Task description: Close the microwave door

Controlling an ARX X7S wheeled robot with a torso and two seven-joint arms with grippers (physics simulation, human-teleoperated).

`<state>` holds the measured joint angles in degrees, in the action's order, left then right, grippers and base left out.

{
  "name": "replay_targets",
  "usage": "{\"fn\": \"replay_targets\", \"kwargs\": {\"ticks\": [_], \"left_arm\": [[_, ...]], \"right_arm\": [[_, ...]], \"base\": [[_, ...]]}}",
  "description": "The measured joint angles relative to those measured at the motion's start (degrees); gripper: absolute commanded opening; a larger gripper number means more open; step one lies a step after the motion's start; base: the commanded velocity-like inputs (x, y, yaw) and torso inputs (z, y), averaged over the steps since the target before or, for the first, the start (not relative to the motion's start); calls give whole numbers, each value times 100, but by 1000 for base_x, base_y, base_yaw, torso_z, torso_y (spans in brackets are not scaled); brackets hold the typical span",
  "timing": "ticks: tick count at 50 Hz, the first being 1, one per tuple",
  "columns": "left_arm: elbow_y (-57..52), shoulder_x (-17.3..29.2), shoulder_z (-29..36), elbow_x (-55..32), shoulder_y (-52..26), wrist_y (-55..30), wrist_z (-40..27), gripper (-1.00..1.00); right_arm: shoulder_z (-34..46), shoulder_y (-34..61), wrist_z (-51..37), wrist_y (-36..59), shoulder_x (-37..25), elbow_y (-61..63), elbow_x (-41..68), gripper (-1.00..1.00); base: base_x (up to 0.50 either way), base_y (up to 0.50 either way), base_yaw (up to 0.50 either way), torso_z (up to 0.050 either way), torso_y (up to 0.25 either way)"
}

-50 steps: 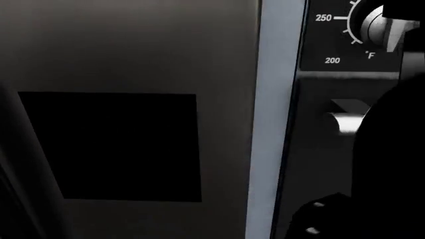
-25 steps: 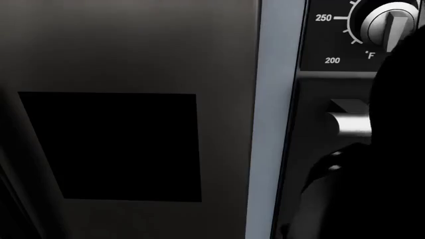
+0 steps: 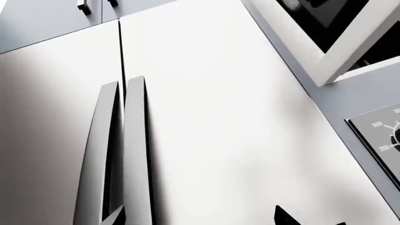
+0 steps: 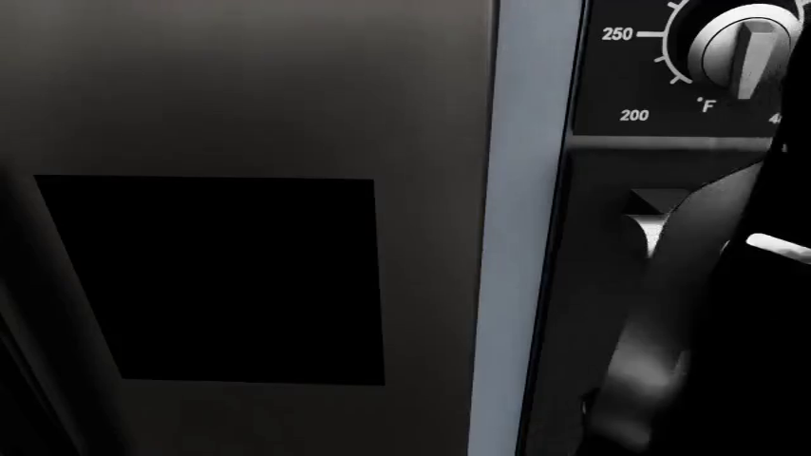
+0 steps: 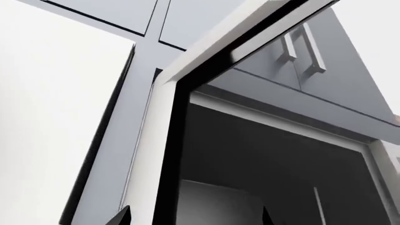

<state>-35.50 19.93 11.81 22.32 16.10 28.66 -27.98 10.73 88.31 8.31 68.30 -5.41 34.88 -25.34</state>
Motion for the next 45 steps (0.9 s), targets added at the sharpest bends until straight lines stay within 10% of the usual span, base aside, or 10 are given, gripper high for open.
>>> {"fn": "replay_targets", "kwargs": {"ticks": [45], "left_arm": [[-18,74,55,-10,-15,-49,-91,100]], "right_arm": [[-600,42,-643,-864,-102,-1806,473,100]], "base": [[0,0,0,0,0]]}}
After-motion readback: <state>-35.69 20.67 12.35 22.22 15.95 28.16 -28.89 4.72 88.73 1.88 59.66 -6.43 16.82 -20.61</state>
